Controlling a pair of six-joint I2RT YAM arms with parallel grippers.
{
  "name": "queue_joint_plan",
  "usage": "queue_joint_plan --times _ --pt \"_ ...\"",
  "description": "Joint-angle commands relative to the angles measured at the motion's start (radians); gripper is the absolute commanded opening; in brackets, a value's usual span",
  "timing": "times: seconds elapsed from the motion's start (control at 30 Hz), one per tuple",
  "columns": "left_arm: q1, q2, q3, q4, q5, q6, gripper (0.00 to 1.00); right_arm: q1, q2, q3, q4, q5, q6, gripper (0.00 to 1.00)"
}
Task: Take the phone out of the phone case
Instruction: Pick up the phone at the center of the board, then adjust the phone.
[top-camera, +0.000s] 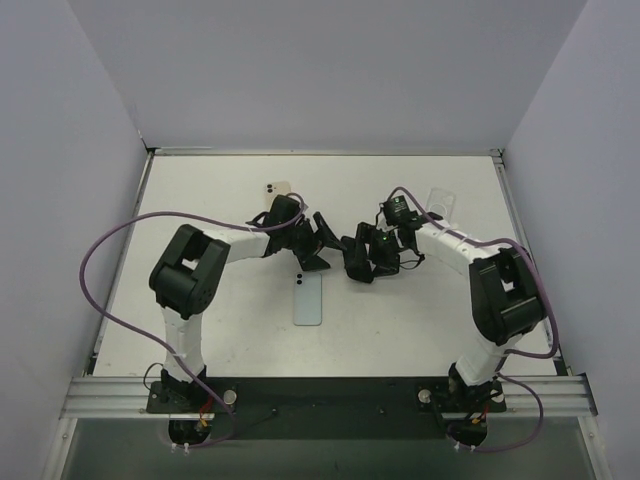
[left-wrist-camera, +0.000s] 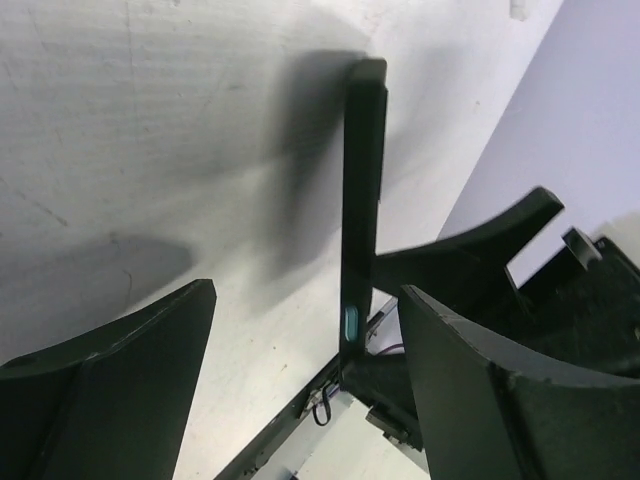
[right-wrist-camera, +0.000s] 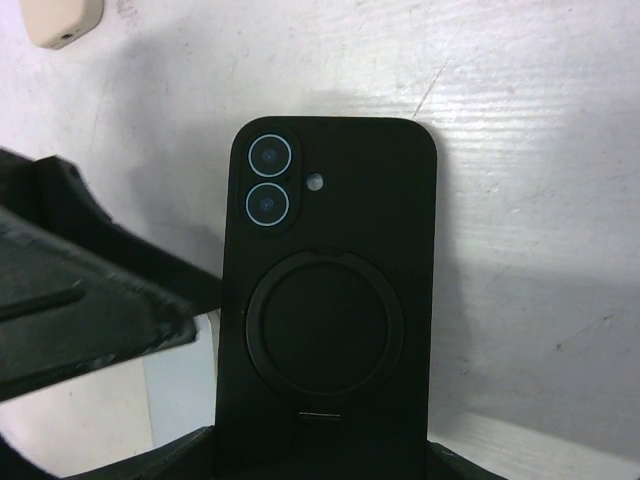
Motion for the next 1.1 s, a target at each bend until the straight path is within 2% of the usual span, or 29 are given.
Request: queue_joint_plan --times 0.0,0.13,0.27,0.3,0.37,0.47,0.5,0.57,0.6,0.67,0.7,0.8,0.83,0.9,1.07 --pt "-0.022 0.040 0.087 0.033 0.000 -0.015 0.84 0.013 -0.074 -0.018 0.009 -0.097 -0.008 0.00" --pt "-0.036 0.085 0.150 -0.003 -0.011 -0.006 0.80 0.013 -0.089 -0.027 0.006 -0.114 -0.012 0.00" --pt "-0.049 0.122 0.176 0.007 -0.012 -0.024 0.71 0.017 -0.106 -0.037 0.005 -0.121 -0.012 0.00" --pt "-0.052 0.132 0.178 0.030 -0.009 -0.032 0.65 0.023 -0.110 -0.038 0.006 -0.123 -0.011 0.00" --pt "-0.058 0.143 0.184 0.035 -0.008 -0.044 0.63 0.028 -0.115 -0.043 0.005 -0.121 -0.011 0.00" --pt "-0.069 0.157 0.201 0.039 -0.009 -0.047 0.45 0.037 -0.116 -0.049 0.005 -0.121 -0.009 0.00" --pt "-0.072 0.160 0.202 0.047 -0.008 -0.046 0.29 0.039 -0.118 -0.049 0.005 -0.120 -0.009 0.00" --pt "-0.076 0.160 0.208 0.050 -0.005 -0.037 0.07 0.040 -0.123 -0.054 0.002 -0.112 -0.011 0.00" --pt "-0.076 0.156 0.210 0.046 -0.003 -0.035 0.00 0.040 -0.130 -0.054 -0.008 -0.099 -0.012 0.03" --pt "-0.076 0.146 0.208 0.033 -0.006 -0.023 0.00 0.043 -0.144 -0.048 -0.032 -0.071 -0.029 0.15" --pt "-0.076 0.133 0.205 0.012 -0.018 -0.012 0.00 0.049 -0.168 -0.040 -0.070 -0.006 -0.038 0.38" --pt "-0.075 0.093 0.202 -0.064 -0.061 0.017 0.00 0.109 -0.228 0.000 -0.161 0.143 -0.084 0.79" --pt "-0.075 0.084 0.202 -0.082 -0.072 0.022 0.00 0.143 -0.242 0.011 -0.176 0.230 -0.087 0.83" --pt "-0.075 0.056 0.205 -0.140 -0.112 0.036 0.00 0.169 -0.277 0.028 -0.205 0.295 -0.089 0.89" --pt "-0.076 0.004 0.213 -0.214 -0.164 0.052 0.00 0.298 -0.310 0.066 -0.242 0.547 -0.100 0.90"
